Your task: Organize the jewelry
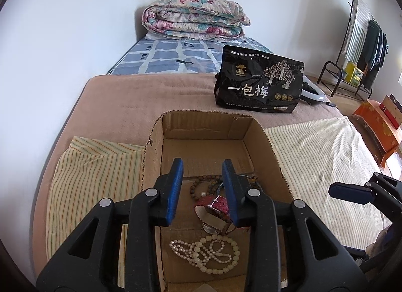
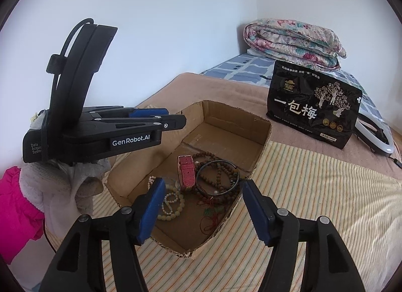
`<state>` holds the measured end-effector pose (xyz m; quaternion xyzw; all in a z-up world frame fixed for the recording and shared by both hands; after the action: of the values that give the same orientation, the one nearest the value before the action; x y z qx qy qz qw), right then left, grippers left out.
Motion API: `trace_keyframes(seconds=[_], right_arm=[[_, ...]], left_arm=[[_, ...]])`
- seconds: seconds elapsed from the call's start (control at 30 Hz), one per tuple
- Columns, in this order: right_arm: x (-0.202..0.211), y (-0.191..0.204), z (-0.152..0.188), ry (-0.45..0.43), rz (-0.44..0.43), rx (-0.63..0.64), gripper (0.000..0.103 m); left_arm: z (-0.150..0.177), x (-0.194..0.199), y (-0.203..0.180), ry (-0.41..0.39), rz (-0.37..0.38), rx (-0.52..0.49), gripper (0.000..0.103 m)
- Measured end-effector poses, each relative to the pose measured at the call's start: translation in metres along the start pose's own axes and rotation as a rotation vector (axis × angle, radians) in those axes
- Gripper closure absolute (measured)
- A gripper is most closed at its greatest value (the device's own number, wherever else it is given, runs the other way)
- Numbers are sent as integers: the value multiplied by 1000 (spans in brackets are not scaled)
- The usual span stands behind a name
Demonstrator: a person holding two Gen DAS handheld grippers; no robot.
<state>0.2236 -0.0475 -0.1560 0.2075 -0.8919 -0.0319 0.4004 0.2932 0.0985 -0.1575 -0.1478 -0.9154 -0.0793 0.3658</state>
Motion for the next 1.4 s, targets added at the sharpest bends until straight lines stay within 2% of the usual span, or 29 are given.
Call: trace_keyframes(seconds=[0.27, 0.4, 0.77, 0.8, 0.87, 0.9, 1.0, 1.2, 1.27, 1.4], right_arm=[[21, -1, 0, -31, 19, -10, 24], [34, -4, 0, -51, 37, -17, 17], [70, -14, 2, -93, 72, -44, 10], [74, -14, 2, -98, 74, -44, 10], [82, -15, 3, -109, 82, -43, 10], [86, -16, 4, -114, 86, -43, 9], [99, -18, 7, -137, 95, -47, 1], [129, -24, 14, -175, 109, -59, 1], [140, -26, 17, -190, 113, -67, 0], [161, -29, 24, -218, 119, -79, 0]], left_arm=[[-1, 26, -7, -29, -21, -9, 71], [0, 42, -12, -47, -35, -14, 71], [7, 85, -35, -81, -66, -41, 71], [9, 88, -37, -83, -69, -44, 70], [12, 97, -41, -87, -82, -47, 54], [13, 101, -42, -91, -88, -44, 52], [18, 114, -46, -89, -92, -28, 52], [28, 145, -61, -98, -111, -12, 51], [32, 156, -66, -103, -128, -11, 37], [41, 176, -75, -108, -138, 20, 33]])
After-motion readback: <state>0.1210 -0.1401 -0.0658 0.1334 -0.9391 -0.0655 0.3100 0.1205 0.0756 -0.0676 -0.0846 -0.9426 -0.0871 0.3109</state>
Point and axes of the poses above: each gripper's, at about its wrist camera, not at the fingertips, and x roughly against the way its jaws point, y to its left, z to its underside, the point moved 3 cm from there along -x, roughly the way its jaws point, and after that the axes turned 11 degrees about -x, right-handed, at the moved point
